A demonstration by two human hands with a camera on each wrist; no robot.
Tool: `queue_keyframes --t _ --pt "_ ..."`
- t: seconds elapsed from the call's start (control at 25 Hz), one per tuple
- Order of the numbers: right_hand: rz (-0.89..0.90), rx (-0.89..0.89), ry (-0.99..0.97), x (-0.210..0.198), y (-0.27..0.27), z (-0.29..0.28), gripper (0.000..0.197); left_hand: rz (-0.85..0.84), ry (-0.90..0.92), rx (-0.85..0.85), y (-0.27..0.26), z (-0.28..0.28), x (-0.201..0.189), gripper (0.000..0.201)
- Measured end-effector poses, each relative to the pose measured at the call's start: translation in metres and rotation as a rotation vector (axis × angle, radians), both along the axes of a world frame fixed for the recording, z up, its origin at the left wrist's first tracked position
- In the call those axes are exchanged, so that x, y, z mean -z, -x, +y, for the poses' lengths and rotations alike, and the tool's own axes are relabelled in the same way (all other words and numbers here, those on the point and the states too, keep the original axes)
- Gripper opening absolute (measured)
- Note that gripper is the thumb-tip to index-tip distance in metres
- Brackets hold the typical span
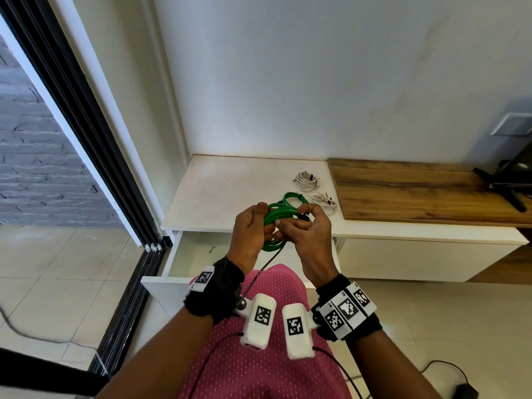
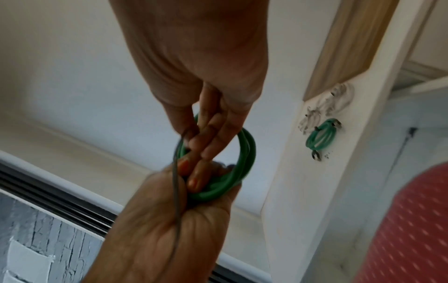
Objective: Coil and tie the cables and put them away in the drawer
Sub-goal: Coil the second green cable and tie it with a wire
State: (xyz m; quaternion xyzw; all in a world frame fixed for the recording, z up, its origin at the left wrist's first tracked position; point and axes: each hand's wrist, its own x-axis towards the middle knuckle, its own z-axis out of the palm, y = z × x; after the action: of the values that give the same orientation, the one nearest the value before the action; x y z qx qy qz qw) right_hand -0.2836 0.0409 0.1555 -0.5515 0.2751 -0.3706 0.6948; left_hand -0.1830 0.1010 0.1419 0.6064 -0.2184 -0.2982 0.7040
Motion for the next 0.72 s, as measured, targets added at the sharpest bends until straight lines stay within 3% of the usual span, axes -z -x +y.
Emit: queue_keyframes --t 0.12,0.28,0.44,0.6,0.72 --pt "0.034 -0.165 0.044 -0.014 0.007 -0.003 0.029 0.13 0.057 -0.048 -0.009 0.004 -0.005 0.031" --pt "0.132 -0.34 0.001 -0.026 0.018 -0.01 0.013 0.14 0.062 -0.083 -0.016 0.007 -0.002 0.03" --pt "0.127 -0.458 -0.041 -0.037 0.025 -0.014 0.017 0.17 0.061 -0.09 -0.023 0.01 0.005 0.029" --pt "-0.069 -0.626 -0.073 -0.045 0.031 -0.011 0.024 0.18 0.065 -0.099 -0.03 0.012 0.013 0.029" --pt "-0.225 -0.617 -0.028 -0.051 0.032 -0.014 0.027 0.192 0.063 -0.121 -0.037 0.015 0.019 0.028"
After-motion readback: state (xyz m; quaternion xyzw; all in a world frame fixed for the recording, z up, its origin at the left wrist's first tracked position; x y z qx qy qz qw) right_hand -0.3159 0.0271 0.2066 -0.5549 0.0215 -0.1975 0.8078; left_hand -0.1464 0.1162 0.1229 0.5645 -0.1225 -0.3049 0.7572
